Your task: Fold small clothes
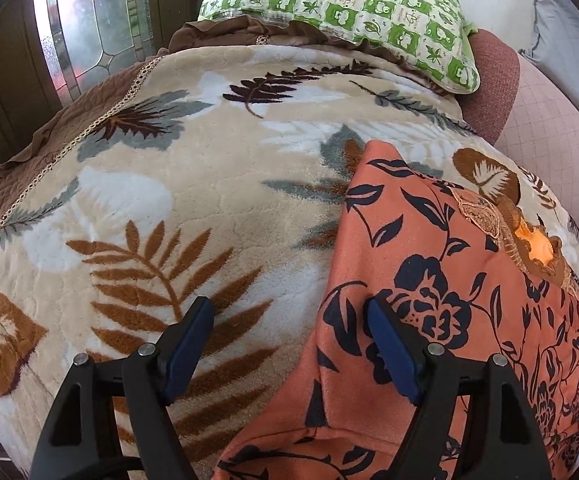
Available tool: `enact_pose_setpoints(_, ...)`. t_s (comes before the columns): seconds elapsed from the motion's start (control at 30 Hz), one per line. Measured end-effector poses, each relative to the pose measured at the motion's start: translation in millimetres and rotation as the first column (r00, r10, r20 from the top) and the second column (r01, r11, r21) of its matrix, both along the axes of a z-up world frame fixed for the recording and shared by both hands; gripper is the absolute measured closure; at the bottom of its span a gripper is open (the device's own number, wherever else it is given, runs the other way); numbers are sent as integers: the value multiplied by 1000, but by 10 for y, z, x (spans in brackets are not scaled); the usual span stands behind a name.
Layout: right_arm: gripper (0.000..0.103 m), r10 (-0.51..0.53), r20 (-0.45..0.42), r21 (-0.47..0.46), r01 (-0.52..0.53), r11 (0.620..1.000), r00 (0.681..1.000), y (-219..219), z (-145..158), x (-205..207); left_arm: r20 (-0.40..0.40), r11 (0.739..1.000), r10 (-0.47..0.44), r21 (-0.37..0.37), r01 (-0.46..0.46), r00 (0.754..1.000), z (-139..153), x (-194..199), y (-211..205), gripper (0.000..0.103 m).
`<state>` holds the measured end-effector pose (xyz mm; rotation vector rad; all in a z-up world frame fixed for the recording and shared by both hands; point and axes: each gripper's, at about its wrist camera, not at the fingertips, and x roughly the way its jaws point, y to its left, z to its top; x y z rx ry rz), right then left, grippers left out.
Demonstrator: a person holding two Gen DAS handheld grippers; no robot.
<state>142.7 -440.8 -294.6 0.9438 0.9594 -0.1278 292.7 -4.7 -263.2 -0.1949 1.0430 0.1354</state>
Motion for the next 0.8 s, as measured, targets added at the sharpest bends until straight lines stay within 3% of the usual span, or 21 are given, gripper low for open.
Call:
enact_pose_setpoints(0.13, 85, -122, 96, -127, 134, 983, 988, -211, 308, -253, 11, 1000, -2, 26, 2, 1000, 38, -20, -27, 23)
enact_pose_setpoints(0.2, 63, -129, 179, -170, 160, 972, 975, -228, 465, -259, 19, 999, -9, 35, 8, 1000, 58, -40, -48, 23)
enact_pose_setpoints(0.23, 24, -118, 219, -185, 160, 970, 969, -231, 526, -233, 22, 999, -11, 40, 10, 1000, 66, -49, -54, 23)
enact_pose_setpoints(0.27, 13, -123, 248, -185, 172, 968, 961, -226, 555, -223, 26, 999, -13, 45, 11, 1000, 75, -59, -59, 23)
enact_pose_setpoints(0.33, 13, -145, 308, -177, 206, 962, 940, -220, 583, -160, 54, 999, -12, 54, 9, 998, 122, -93, -61, 23)
enact_pose_setpoints(0.4, 15, -105, 289, -201, 167, 965, 952, -173, 543, 34, 100, 998, -17, 63, 11, 995, 196, -136, -71, 23)
enact_pose_setpoints(0.43, 28, -89, 275, -212, 151, 966, 957, -166, 506, 77, 120, 998, -22, 62, 15, 993, 229, -152, -80, 23)
enact_pose_setpoints(0.47, 50, -76, 265, -220, 137, 966, 961, -130, 475, 127, 138, 998, -29, 60, 21, 990, 264, -165, -92, 23)
enact_pose_setpoints(0.53, 77, -41, 212, -265, 98, 959, 976, -65, 407, 225, 181, 997, -57, 62, 47, 982, 334, -194, -145, 23)
enact_pose_setpoints(0.7, 78, 24, 241, -339, 61, 939, 970, 160, 472, 217, 150, 990, -124, 81, 113, 981, 265, -140, -322, 23)
enact_pose_setpoints(0.8, 79, 6, 99, -398, 34, 917, 995, 183, 281, 348, 69, 986, -121, 127, 112, 990, 114, -61, -354, 23)
